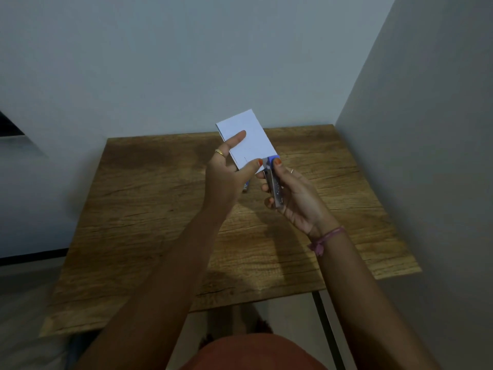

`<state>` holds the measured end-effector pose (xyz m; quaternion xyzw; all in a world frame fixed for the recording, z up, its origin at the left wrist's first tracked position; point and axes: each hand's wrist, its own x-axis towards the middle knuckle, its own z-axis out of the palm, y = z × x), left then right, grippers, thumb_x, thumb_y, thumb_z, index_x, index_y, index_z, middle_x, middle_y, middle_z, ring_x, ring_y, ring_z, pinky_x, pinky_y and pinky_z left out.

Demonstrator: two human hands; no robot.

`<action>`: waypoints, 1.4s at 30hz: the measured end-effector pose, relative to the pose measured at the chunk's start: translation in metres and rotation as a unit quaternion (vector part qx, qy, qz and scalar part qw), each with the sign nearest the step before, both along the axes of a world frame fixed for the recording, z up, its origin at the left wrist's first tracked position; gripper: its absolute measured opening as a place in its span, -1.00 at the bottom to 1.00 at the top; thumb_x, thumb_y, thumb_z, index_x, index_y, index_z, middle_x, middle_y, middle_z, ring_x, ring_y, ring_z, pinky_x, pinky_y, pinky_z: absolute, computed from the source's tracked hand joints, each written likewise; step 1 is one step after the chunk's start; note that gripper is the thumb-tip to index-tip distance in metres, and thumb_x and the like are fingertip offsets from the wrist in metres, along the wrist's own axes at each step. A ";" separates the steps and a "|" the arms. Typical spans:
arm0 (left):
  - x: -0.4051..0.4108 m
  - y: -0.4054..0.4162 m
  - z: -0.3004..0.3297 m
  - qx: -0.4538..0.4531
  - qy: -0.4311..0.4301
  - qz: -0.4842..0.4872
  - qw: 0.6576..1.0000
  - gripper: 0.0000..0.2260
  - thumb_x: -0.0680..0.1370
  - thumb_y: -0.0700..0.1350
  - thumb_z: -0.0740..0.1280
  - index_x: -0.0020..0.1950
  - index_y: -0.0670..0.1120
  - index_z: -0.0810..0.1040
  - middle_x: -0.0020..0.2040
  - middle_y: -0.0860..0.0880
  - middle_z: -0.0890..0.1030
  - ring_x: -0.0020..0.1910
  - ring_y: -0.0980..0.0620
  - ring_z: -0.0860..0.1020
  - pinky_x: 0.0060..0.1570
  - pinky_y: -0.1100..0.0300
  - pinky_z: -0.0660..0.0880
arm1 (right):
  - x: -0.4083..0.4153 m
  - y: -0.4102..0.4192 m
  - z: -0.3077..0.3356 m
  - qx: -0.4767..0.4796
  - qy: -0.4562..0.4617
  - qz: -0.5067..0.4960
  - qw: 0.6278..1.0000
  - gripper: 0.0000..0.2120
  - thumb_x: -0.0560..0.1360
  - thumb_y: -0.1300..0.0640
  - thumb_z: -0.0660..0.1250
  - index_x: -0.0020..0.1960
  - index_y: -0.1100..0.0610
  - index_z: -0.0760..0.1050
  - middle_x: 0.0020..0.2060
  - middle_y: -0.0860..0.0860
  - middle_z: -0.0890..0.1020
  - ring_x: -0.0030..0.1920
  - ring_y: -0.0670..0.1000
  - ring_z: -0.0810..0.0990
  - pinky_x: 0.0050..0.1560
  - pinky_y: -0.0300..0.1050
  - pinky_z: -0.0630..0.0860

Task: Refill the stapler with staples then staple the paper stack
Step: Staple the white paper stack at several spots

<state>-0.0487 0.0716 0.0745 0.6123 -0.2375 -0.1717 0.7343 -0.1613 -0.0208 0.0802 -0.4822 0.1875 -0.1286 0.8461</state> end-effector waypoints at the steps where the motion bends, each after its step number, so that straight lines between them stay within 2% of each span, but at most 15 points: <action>1: 0.000 0.001 0.000 0.001 -0.008 -0.008 1.000 -0.51 0.42 -0.38 0.45 0.28 -0.03 0.51 0.11 -0.01 0.63 0.11 0.03 0.63 0.03 0.03 0.62 | 0.001 0.000 0.000 0.002 0.001 -0.001 1.000 -0.67 0.46 -0.05 0.32 0.10 0.15 0.54 -0.15 0.02 0.63 -0.23 -0.08 0.55 -0.35 -0.25 0.46; 6: 0.002 0.004 0.000 -0.001 -0.022 -0.043 0.999 -0.49 0.42 -0.42 0.42 0.27 0.01 0.50 0.10 0.17 0.59 0.12 0.09 0.62 0.03 0.08 0.61 | 0.004 -0.005 -0.002 0.032 0.012 -0.013 0.999 -0.68 0.42 -0.04 0.38 0.07 0.15 0.56 -0.22 0.05 0.64 -0.19 -0.03 0.58 -0.30 -0.20 0.52; 11: 0.001 0.005 -0.001 0.001 -0.042 -0.063 0.997 -0.51 0.43 -0.41 0.42 0.30 -0.06 0.49 0.16 0.04 0.58 0.12 0.16 0.61 0.00 0.16 0.61 | 0.006 -0.008 -0.006 0.041 0.033 -0.016 0.998 -0.62 0.39 -0.01 0.42 0.10 0.21 0.54 -0.19 0.09 0.63 -0.20 -0.02 0.58 -0.26 -0.20 0.56; 16: -0.001 0.006 0.001 -0.009 -0.037 -0.080 0.996 -0.49 0.44 -0.44 0.40 0.33 -0.10 0.45 0.20 -0.10 0.58 0.15 0.05 0.61 0.02 0.17 0.60 | 0.007 -0.009 -0.008 0.051 0.029 -0.025 0.998 -0.76 0.36 0.00 0.45 -0.06 0.13 0.63 -0.21 0.07 0.65 -0.20 -0.03 0.59 -0.29 -0.20 0.57; 18: -0.001 0.006 0.001 -0.018 -0.046 -0.086 0.995 -0.41 0.44 -0.45 0.38 0.39 -0.05 0.38 0.26 -0.07 0.54 0.19 0.06 0.59 0.01 0.22 0.58 | 0.008 -0.010 -0.009 0.054 0.027 -0.027 0.998 -0.79 0.36 -0.01 0.45 -0.10 0.10 0.64 -0.21 0.06 0.65 -0.20 -0.04 0.60 -0.30 -0.21 0.56; 20: -0.003 0.006 0.001 -0.045 -0.056 -0.092 0.993 -0.26 0.44 -0.46 0.36 0.49 0.04 0.20 0.35 -0.08 0.49 0.25 0.05 0.55 0.03 0.22 0.57 | 0.008 -0.010 -0.009 0.054 0.026 -0.027 0.998 -0.82 0.35 -0.01 0.46 -0.14 0.09 0.65 -0.21 0.05 0.66 -0.21 -0.04 0.59 -0.31 -0.21 0.56; 23: -0.007 0.002 -0.003 -0.080 -0.020 -0.073 0.994 -0.11 0.43 -0.36 0.42 0.55 0.03 -0.06 0.18 0.02 0.64 0.13 0.08 0.62 -0.07 0.24 0.58 | 0.009 -0.009 -0.009 0.049 0.027 -0.024 0.998 -0.79 0.35 -0.01 0.46 -0.13 0.12 0.58 -0.22 0.04 0.64 -0.18 -0.04 0.58 -0.31 -0.23 0.56; 25: -0.011 -0.001 -0.005 -0.066 0.018 -0.050 0.996 -0.29 0.40 -0.22 0.48 0.47 -0.07 0.22 -0.02 0.08 0.71 -0.03 0.09 0.67 -0.18 0.25 0.58 | 0.009 -0.008 -0.009 0.046 0.027 -0.024 0.998 -0.73 0.35 0.00 0.45 -0.07 0.14 0.50 -0.19 0.05 0.63 -0.16 -0.04 0.58 -0.31 -0.23 0.55; 27: -0.017 -0.004 -0.008 -0.022 0.032 -0.051 0.998 -0.60 0.36 -0.04 0.52 0.17 -0.02 0.56 -0.10 0.08 0.72 -0.12 0.11 0.68 -0.23 0.27 0.57 | 0.010 -0.006 -0.008 0.043 0.025 -0.026 0.998 -0.74 0.39 0.03 0.43 -0.05 0.16 0.48 -0.23 0.05 0.62 -0.23 -0.06 0.59 -0.32 -0.25 0.54; 28: -0.019 -0.005 -0.010 -0.004 0.047 -0.053 0.997 -0.67 0.33 0.03 0.53 0.06 0.03 0.61 -0.10 0.07 0.72 -0.11 0.10 0.68 -0.20 0.24 0.58 | 0.010 -0.005 -0.008 0.043 0.025 -0.026 0.998 -0.76 0.42 0.06 0.41 -0.03 0.19 0.49 -0.25 0.05 0.61 -0.26 -0.06 0.58 -0.31 -0.24 0.53; 33: -0.018 -0.009 -0.015 -0.012 0.113 -0.059 0.992 -0.65 0.26 0.06 0.59 -0.01 0.01 0.67 -0.01 -0.07 0.72 0.01 -0.08 0.68 0.06 -0.08 0.59 | 0.010 -0.004 -0.006 0.041 0.029 -0.034 0.998 -0.74 0.48 0.09 0.34 0.08 0.23 0.48 -0.21 0.07 0.55 -0.26 -0.06 0.53 -0.31 -0.27 0.51; 36: -0.016 -0.010 -0.013 -0.008 0.114 -0.056 0.992 -0.71 0.26 0.05 0.58 -0.06 0.05 0.68 -0.04 -0.06 0.72 -0.03 -0.08 0.69 0.02 -0.10 0.61 | 0.013 -0.002 -0.005 0.038 0.031 -0.049 0.998 -0.82 0.52 0.12 0.32 0.03 0.23 0.48 -0.23 0.09 0.53 -0.25 -0.04 0.51 -0.35 -0.27 0.48; 38: -0.017 -0.010 -0.013 -0.008 0.119 -0.051 0.992 -0.73 0.27 0.04 0.57 -0.07 0.05 0.68 -0.06 -0.06 0.72 -0.04 -0.08 0.69 0.00 -0.08 0.61 | 0.014 0.000 -0.006 0.032 0.041 -0.067 0.996 -0.77 0.52 0.12 0.33 0.03 0.28 0.51 -0.22 0.09 0.54 -0.24 -0.03 0.51 -0.34 -0.26 0.48; 40: -0.018 -0.010 -0.013 -0.010 0.122 -0.055 0.991 -0.71 0.29 0.01 0.56 -0.03 0.03 0.66 -0.04 -0.06 0.72 -0.03 -0.08 0.68 0.01 -0.07 0.61 | 0.015 0.001 -0.005 0.030 0.048 -0.079 0.995 -0.67 0.50 0.10 0.35 0.09 0.37 0.50 -0.21 0.09 0.55 -0.24 -0.03 0.53 -0.33 -0.26 0.48; 42: -0.015 -0.008 -0.011 -0.007 0.134 -0.073 0.988 -0.65 0.33 -0.03 0.54 0.08 -0.01 0.61 0.01 -0.07 0.70 0.01 -0.08 0.67 0.02 -0.03 0.60 | 0.014 0.000 -0.005 0.029 0.047 -0.076 0.996 -0.73 0.50 0.09 0.36 0.07 0.28 0.55 -0.22 0.07 0.58 -0.25 -0.06 0.55 -0.32 -0.26 0.49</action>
